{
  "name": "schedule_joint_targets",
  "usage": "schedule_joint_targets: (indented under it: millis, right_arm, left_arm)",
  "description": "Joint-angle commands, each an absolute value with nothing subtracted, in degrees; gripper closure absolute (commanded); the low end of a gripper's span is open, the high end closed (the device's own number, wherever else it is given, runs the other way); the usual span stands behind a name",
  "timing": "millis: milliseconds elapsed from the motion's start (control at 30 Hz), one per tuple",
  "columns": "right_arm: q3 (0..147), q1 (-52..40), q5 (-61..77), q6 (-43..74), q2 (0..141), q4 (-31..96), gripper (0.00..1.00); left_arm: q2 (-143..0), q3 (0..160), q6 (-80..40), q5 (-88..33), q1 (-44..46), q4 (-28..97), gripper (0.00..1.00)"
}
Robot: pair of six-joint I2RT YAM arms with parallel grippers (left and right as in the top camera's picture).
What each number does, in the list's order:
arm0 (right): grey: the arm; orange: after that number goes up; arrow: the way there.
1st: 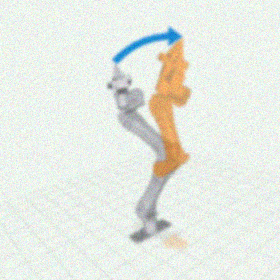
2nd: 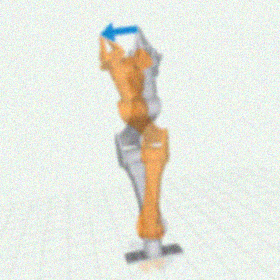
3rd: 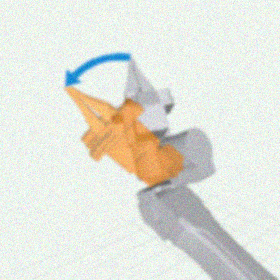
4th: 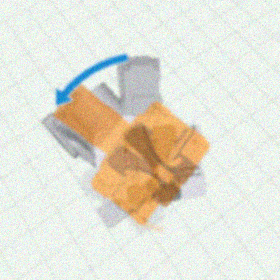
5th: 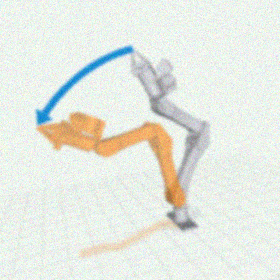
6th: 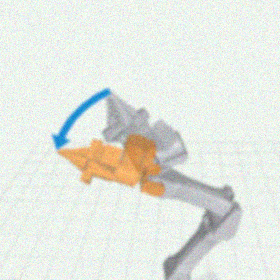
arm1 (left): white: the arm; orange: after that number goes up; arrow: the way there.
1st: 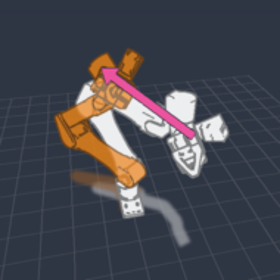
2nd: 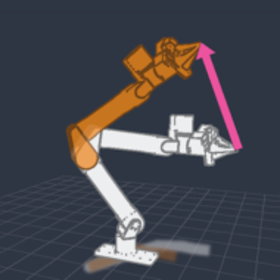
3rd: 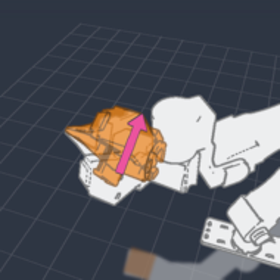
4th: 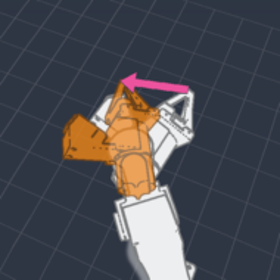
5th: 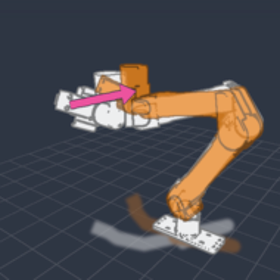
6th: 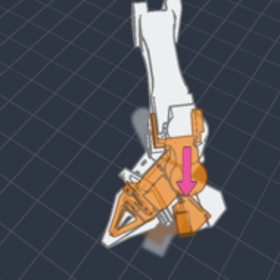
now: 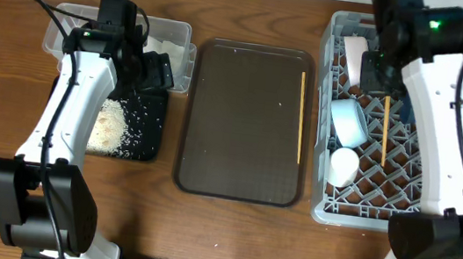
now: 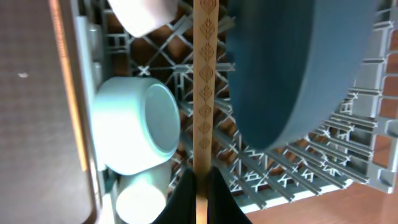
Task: Sort waste into correct bins and load items into the dishwasher rack
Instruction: 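Carry the chopstick into the rack and release it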
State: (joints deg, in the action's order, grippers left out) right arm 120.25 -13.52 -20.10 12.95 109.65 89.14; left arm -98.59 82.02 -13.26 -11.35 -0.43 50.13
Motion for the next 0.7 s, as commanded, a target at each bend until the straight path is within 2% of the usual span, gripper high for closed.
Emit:
schedule_joint_targets:
  millis: [0, 300, 667]
  right_arm:
    - [116.77, -13.17, -24.86, 11.88, 109.51, 87.13, 0.99]
    - [106.26, -13.06, -32.53, 10.72, 109.54, 82.65, 0.99]
    - [104.55, -11.88, -33.65, 9.52, 109.54, 81.62, 0.99]
  left_arm:
    - [-98.15, 82.63, -12.73, -10.63, -0.58, 50.33, 0.12]
    - [-98.15, 82.63, -12.71, -10.63, -0.58, 50.33, 0.12]
    - [-98.15, 82.63, -12.71, -10.63, -0.58, 50.30, 0.12]
